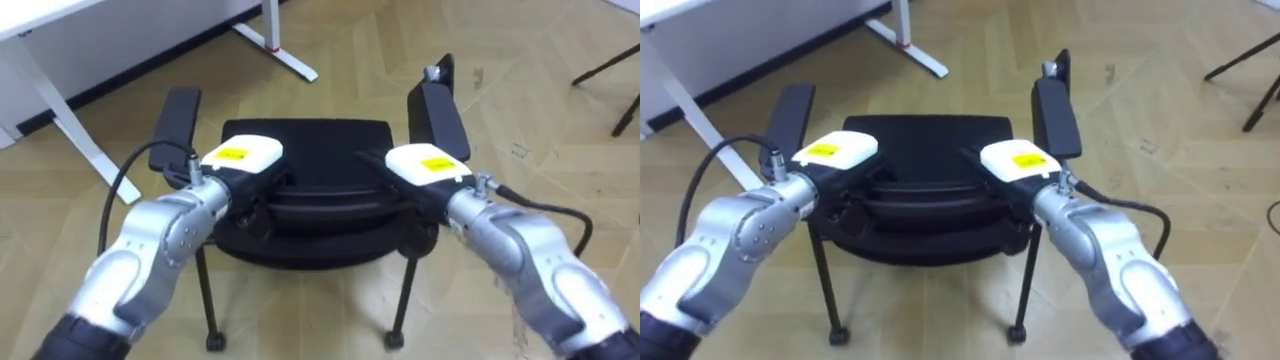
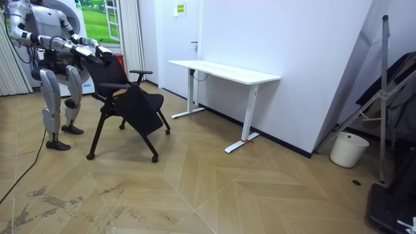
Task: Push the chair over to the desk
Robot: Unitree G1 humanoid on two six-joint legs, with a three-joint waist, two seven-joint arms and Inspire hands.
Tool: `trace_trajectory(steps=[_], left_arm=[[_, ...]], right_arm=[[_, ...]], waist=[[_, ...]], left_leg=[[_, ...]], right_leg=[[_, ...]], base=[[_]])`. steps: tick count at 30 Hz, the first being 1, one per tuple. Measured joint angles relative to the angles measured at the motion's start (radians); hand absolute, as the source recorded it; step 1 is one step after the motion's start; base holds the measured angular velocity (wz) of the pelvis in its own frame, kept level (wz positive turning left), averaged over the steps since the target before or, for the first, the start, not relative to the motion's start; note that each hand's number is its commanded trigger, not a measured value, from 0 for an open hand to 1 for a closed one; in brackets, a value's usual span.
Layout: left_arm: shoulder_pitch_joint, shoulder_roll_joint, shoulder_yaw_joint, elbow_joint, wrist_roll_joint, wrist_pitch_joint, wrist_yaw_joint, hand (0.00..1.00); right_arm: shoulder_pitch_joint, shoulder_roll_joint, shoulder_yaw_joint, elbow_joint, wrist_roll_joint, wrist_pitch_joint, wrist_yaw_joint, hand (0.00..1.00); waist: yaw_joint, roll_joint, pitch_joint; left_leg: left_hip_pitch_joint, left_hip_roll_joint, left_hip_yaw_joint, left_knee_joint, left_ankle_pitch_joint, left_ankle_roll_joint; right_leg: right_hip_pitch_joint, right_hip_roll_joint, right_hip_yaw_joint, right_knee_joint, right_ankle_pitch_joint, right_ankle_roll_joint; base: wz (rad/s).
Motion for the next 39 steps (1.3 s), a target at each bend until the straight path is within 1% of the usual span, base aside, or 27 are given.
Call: trace_trajectory(steps=[1, 2, 3, 4, 5, 6, 7, 8, 9, 11, 13, 16, 22, 25, 32, 39], left_arm=[[0.0, -0.006, -0.011, -0.002, 0.016, 0.0, -0.007, 1.0], [0.002, -0.002, -0.018, -0.001, 0.018, 0.0, -0.016, 1.0], [0.003, 0.003, -0.02, -0.001, 0.017, -0.002, -0.021, 1.0], [0.008, 0.013, -0.02, -0.006, 0.014, -0.006, -0.025, 1.0], [0.011, 0.017, -0.02, -0.01, 0.014, -0.006, -0.026, 1.0], [0.011, 0.017, -0.02, -0.011, 0.014, -0.007, -0.027, 1.0], [0.01, 0.018, -0.02, -0.016, 0.021, -0.009, -0.027, 1.0], [0.01, 0.018, -0.021, -0.021, 0.033, -0.009, -0.032, 1.0], [0.01, 0.018, -0.021, -0.022, 0.035, -0.01, -0.034, 1.0], [0.01, 0.018, -0.022, -0.024, 0.038, -0.016, -0.042, 1.0], [0.01, 0.021, -0.022, -0.024, 0.038, -0.021, -0.043, 1.0], [0.01, 0.022, -0.021, -0.024, 0.041, -0.023, -0.043, 1.0], [0.01, 0.032, -0.021, -0.03, 0.041, -0.023, -0.05, 1.0], [0.005, 0.041, -0.021, -0.035, 0.041, -0.025, -0.062, 1.0], [-0.023, 0.054, -0.021, -0.041, 0.041, -0.025, -0.093, 1.0], [-0.026, 0.065, -0.021, -0.051, 0.041, -0.025, -0.105, 1.0]], right_arm=[[-0.008, 0.006, -0.004, 0.031, -0.021, -0.002, -0.01, 0.0], [-0.006, 0.006, -0.003, 0.039, -0.043, -0.006, -0.01, 0.0], [-0.003, 0.006, -0.001, 0.041, -0.053, -0.01, -0.012, 0.0], [-0.002, 0.007, 0.0, 0.042, -0.066, -0.018, -0.017, 0.0], [-0.003, 0.006, -0.001, 0.048, -0.075, -0.022, -0.033, 0.0], [-0.003, 0.006, -0.001, 0.052, -0.078, -0.023, -0.04, 0.0], [-0.002, 0.006, -0.003, 0.057, -0.086, -0.023, -0.054, 0.45], [-0.002, 0.006, -0.003, 0.066, -0.089, -0.025, -0.069, 0.8], [-0.002, 0.006, -0.004, 0.07, -0.09, -0.026, -0.076, 1.0], [0.003, 0.006, -0.014, 0.077, -0.09, -0.034, -0.097, 1.0], [0.003, 0.006, -0.016, 0.084, -0.092, -0.038, -0.115, 1.0], [0.003, 0.004, -0.017, 0.098, -0.101, -0.059, -0.132, 1.0], [0.003, -0.002, -0.017, 0.104, -0.172, -0.102, -0.133, 1.0], [0.003, -0.002, -0.013, 0.12, -0.184, -0.122, -0.171, 1.0], [0.002, -0.003, -0.011, 0.126, -0.184, -0.136, -0.202, 1.0], [0.0, -0.002, -0.011, 0.126, -0.182, -0.141, -0.207, 1.0]], waist=[[0.016, 0.001, -0.0005], [0.029, 0.008, 0.0025], [0.038, 0.011, 0.0036], [0.041, 0.015, 0.0041], [0.036, 0.02, 0.0056], [0.03, 0.021, 0.0057], [0.024, 0.021, 0.0055], [0.023, 0.021, 0.0055], [0.023, 0.022, 0.0059], [0.023, 0.027, 0.0094], [0.021, 0.029, 0.0106], [0.018, 0.029, 0.0106], [0.012, 0.029, 0.0109], [0.011, 0.029, 0.0119], [0.013, 0.026, 0.0142], [0.016, 0.018, 0.019]], left_leg=[[0.014, -0.005, 0.03, 0.007, 0.005, 0.007], [0.04, -0.008, 0.021, 0.005, 0.005, 0.007], [0.051, -0.009, 0.012, 0.002, 0.005, 0.007], [0.06, -0.014, -0.016, -0.005, 0.004, 0.007], [0.063, -0.022, -0.022, -0.016, 0.004, 0.007], [0.064, -0.022, -0.018, -0.021, 0.004, 0.007], [0.066, -0.02, -0.018, -0.03, 0.004, 0.007], [0.067, -0.019, -0.022, -0.031, 0.004, 0.007], [0.069, -0.018, -0.024, -0.031, 0.004, 0.007], [0.074, -0.019, -0.024, -0.031, 0.004, 0.007], [0.075, -0.019, -0.024, -0.031, 0.004, 0.007], [0.075, -0.019, -0.023, -0.032, 0.004, 0.007], [0.075, -0.019, -0.022, -0.033, 0.004, 0.007], [0.075, -0.019, -0.022, -0.034, 0.004, 0.007], [0.076, -0.019, -0.021, -0.048, 0.004, 0.007], [0.078, -0.019, -0.012, -0.054, 0.004, 0.007]], right_leg=[[0.0, 0.001, -0.014, 0.007, -0.004, 0.01], [0.009, 0.001, -0.042, -0.002, 0.001, 0.005], [0.012, 0.002, -0.053, -0.002, 0.005, 0.002], [0.03, 0.002, -0.074, -0.005, 0.017, 0.002], [0.038, 0.001, -0.094, -0.012, 0.019, 0.001], [0.041, 0.001, -0.101, -0.015, 0.018, 0.001], [0.042, 0.004, -0.104, -0.017, 0.018, 0.002], [0.043, 0.006, -0.111, -0.017, 0.018, 0.002], [0.044, 0.007, -0.116, -0.017, 0.018, 0.002], [0.051, 0.007, -0.118, -0.018, 0.018, 0.002], [0.052, 0.007, -0.119, -0.018, 0.018, 0.002], [0.052, 0.007, -0.118, -0.018, 0.018, 0.002], [0.052, 0.007, -0.119, -0.019, 0.018, 0.002], [0.052, 0.006, -0.119, -0.019, 0.018, 0.002], [0.045, 0.006, -0.131, -0.019, 0.017, 0.003], [0.04, 0.004, -0.139, -0.019, 0.017, 0.003]], base=[[-0.49], [-0.55], [-0.49], [-0.17], [0.07], [0.33], [0.21], [0.12], [0.0], [0.0], [0.0], [0.0], [0.0], [0.0], [0.0], [-0.02]])
